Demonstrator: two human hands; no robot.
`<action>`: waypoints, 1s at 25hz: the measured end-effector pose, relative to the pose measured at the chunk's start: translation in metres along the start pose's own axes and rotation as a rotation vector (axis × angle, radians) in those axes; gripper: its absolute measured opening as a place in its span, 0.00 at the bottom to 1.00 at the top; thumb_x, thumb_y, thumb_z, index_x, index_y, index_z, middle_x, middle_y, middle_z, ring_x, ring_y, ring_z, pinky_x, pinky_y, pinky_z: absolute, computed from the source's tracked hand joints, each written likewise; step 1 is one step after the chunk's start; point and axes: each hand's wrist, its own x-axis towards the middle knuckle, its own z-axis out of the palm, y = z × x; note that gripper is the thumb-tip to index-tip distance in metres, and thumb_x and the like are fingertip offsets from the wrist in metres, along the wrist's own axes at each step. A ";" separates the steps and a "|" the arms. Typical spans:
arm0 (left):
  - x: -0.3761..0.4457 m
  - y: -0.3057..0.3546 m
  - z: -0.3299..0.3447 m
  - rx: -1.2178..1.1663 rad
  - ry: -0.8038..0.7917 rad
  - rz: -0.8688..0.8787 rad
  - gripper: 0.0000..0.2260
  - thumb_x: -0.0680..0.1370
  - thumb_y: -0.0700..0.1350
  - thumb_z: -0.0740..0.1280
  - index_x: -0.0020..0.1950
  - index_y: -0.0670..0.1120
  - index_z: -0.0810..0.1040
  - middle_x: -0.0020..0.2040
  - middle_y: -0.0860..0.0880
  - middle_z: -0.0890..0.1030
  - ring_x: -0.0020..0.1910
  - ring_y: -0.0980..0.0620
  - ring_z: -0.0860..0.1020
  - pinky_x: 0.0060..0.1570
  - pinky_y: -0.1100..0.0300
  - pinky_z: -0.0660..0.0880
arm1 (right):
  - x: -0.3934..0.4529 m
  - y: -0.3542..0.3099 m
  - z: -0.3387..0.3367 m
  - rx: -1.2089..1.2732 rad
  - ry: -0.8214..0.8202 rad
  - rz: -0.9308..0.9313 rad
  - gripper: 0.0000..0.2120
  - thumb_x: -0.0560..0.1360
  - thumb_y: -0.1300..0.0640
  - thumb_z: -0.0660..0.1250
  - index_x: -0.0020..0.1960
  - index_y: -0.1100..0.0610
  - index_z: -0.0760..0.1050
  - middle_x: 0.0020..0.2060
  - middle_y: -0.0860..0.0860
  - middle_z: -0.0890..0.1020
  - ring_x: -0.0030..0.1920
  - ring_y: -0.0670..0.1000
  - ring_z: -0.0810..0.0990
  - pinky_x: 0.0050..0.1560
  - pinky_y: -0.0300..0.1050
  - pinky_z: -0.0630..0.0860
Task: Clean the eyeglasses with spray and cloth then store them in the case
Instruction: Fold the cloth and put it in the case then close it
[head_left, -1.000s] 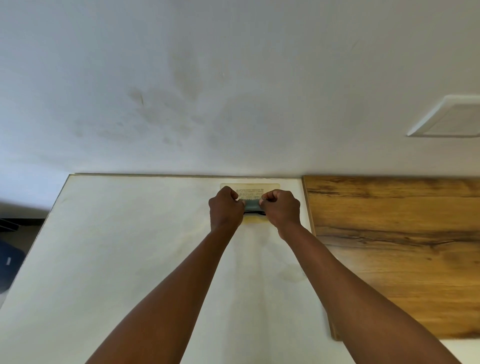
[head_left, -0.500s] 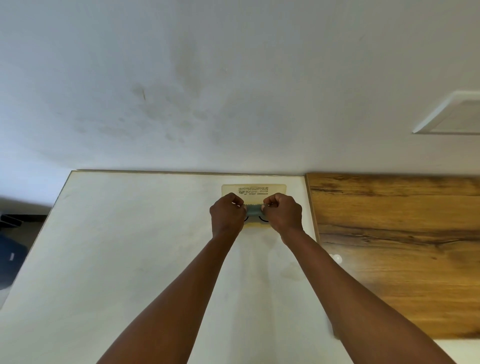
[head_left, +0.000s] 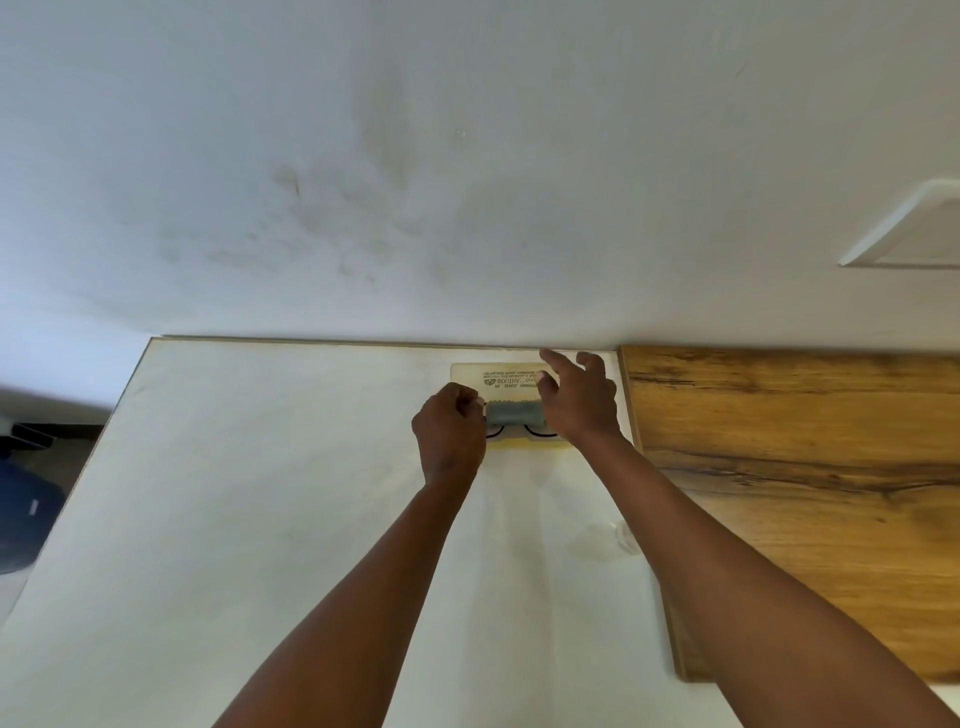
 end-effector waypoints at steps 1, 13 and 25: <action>0.001 -0.003 -0.002 0.003 0.050 -0.007 0.05 0.76 0.38 0.64 0.49 0.41 0.79 0.46 0.43 0.81 0.44 0.49 0.77 0.44 0.63 0.70 | 0.001 0.001 0.001 0.039 0.009 -0.015 0.18 0.80 0.54 0.57 0.69 0.51 0.67 0.67 0.61 0.65 0.66 0.61 0.66 0.64 0.51 0.67; 0.000 -0.027 -0.014 -0.451 -0.006 -0.467 0.09 0.77 0.36 0.63 0.54 0.43 0.79 0.48 0.45 0.80 0.48 0.47 0.79 0.37 0.58 0.78 | -0.013 0.009 0.006 0.162 0.230 -0.075 0.13 0.78 0.59 0.61 0.61 0.57 0.76 0.55 0.61 0.74 0.54 0.56 0.73 0.47 0.36 0.65; 0.000 -0.025 -0.022 -0.609 -0.067 -0.525 0.09 0.76 0.31 0.62 0.52 0.39 0.80 0.45 0.42 0.81 0.42 0.47 0.79 0.39 0.57 0.79 | -0.061 0.033 0.042 0.249 0.259 -0.279 0.21 0.76 0.70 0.59 0.68 0.65 0.64 0.61 0.61 0.75 0.69 0.60 0.66 0.67 0.55 0.68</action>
